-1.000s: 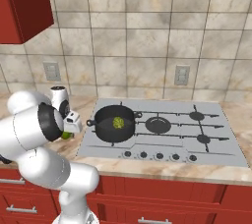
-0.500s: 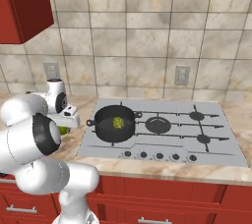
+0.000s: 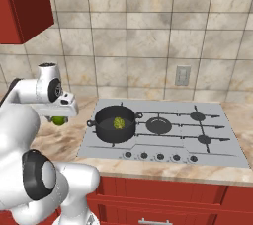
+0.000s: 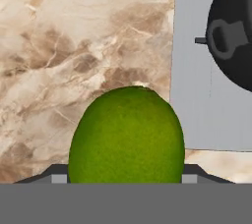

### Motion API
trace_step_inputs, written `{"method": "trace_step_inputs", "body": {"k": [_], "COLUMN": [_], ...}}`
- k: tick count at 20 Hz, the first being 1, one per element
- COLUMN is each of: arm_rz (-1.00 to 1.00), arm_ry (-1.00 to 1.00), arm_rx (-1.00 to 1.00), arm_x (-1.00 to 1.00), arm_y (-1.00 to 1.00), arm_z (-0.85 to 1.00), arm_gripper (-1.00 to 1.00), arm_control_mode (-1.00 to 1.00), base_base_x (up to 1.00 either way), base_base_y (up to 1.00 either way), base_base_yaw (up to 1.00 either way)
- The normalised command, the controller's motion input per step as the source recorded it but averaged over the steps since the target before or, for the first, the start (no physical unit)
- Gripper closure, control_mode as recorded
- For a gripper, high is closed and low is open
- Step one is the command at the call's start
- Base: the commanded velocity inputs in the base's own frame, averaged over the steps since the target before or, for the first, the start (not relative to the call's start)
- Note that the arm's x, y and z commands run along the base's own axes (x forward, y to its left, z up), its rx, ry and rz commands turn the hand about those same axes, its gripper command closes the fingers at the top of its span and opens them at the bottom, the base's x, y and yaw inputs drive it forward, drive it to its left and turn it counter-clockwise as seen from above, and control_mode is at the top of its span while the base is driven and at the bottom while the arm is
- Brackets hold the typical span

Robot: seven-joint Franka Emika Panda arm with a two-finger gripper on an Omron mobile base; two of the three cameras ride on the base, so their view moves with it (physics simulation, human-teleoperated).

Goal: Put the broccoli and lime in the pot. Retrieve the spatula and lightly stir the vegetables in the pot.

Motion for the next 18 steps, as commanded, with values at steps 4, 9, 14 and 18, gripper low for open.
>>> {"method": "trace_step_inputs", "body": {"k": [4,9,14,18], "arm_rz": [0.08,0.03,0.00,0.00], "arm_ry": [-0.02,0.00,0.10,0.19], "arm_rx": [0.00,0.00,0.00,0.00], "arm_x": [0.00,0.12,0.17,0.24], "arm_y": [-0.79,-0.93,-0.90,-0.68], "arm_z": [0.65,0.33,-0.09,-0.25], "arm_gripper": [1.00,1.00,1.00,1.00], "arm_control_mode": [-1.00,-1.00,-1.00,-1.00], "base_base_x": [0.00,0.00,0.00,0.00], "base_base_y": [0.00,0.00,0.00,0.00], "base_base_yaw": [0.00,0.00,0.00,0.00]}}
